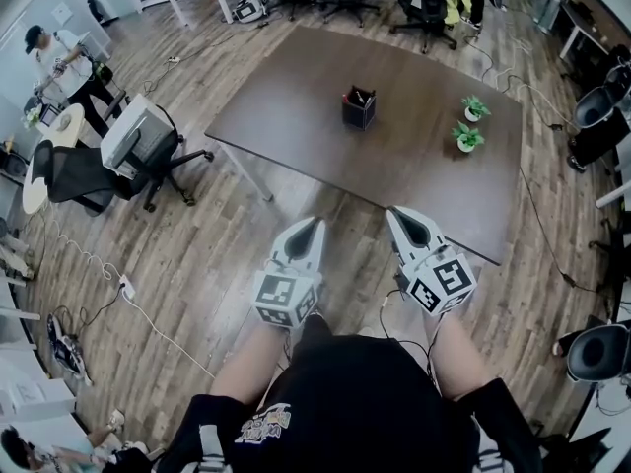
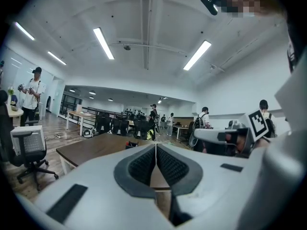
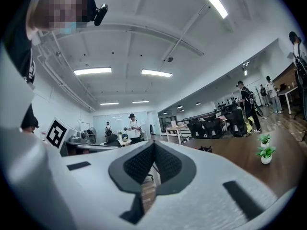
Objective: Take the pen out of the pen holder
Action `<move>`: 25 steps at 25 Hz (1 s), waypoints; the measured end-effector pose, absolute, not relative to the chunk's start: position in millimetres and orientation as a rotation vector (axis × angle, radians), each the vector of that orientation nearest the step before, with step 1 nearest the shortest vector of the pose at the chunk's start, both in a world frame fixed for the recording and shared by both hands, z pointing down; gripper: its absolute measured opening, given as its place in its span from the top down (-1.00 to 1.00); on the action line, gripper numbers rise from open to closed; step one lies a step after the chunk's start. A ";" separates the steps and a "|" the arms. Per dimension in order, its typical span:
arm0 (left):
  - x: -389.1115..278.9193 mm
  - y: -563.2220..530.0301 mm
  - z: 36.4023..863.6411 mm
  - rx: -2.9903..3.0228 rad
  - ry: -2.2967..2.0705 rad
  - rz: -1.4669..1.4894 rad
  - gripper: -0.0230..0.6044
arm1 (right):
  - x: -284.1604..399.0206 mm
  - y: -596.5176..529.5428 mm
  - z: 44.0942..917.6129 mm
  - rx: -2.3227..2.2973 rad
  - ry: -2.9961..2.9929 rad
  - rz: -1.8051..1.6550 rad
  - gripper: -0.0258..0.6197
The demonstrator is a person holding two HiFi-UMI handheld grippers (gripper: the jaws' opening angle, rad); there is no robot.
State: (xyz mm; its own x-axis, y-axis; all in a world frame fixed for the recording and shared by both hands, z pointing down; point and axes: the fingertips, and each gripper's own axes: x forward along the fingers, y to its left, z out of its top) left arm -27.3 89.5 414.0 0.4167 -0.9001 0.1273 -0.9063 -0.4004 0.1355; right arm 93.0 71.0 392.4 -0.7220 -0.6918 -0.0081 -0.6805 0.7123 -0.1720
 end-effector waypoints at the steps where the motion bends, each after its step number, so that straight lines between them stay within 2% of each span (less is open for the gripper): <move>1: -33.3 86.4 413.3 2.485 -1.601 0.049 0.90 | 87.0 68.1 391.2 -1.140 2.841 -0.242 0.90; 10: -94.2 44.8 416.5 2.493 -1.551 0.033 0.90 | 27.9 28.6 394.8 -1.176 2.832 -0.263 0.89; 20: -157.3 -7.5 421.9 2.557 -1.442 0.034 0.88 | -31.2 -20.1 399.3 -1.292 2.782 -0.285 0.66; 23: -166.8 -16.7 424.6 2.583 -1.394 0.048 0.60 | -41.6 -30.2 400.7 -1.331 2.760 -0.303 0.57; 25: -169.6 -20.4 425.0 2.601 -1.367 0.054 0.52 | -44.9 -35.8 400.8 -1.354 2.746 -0.312 0.53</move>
